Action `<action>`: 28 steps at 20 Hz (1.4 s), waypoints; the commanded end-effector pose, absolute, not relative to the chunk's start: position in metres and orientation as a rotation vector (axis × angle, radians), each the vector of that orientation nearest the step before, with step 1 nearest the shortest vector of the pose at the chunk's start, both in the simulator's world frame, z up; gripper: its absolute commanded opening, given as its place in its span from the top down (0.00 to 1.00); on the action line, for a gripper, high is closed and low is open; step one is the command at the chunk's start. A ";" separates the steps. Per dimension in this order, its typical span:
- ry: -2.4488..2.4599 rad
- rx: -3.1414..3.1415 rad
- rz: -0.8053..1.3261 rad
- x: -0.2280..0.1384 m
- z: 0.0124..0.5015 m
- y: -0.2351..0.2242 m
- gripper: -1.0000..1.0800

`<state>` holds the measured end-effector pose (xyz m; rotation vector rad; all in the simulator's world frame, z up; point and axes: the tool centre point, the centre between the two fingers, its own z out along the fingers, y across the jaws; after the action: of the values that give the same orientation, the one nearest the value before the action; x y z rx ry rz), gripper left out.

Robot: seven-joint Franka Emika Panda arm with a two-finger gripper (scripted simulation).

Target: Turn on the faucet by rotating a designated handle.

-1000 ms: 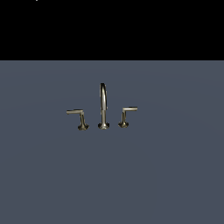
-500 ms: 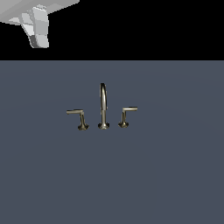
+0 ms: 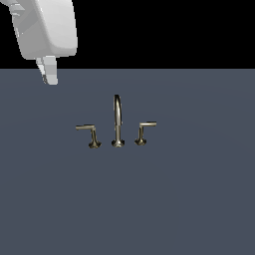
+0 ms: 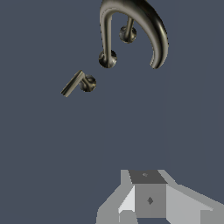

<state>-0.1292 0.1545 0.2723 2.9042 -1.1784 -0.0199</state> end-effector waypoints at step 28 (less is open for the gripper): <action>-1.883 2.511 -0.002 0.011 0.135 0.179 1.00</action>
<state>0.0022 0.1799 0.1431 2.5400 -1.8443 -0.0058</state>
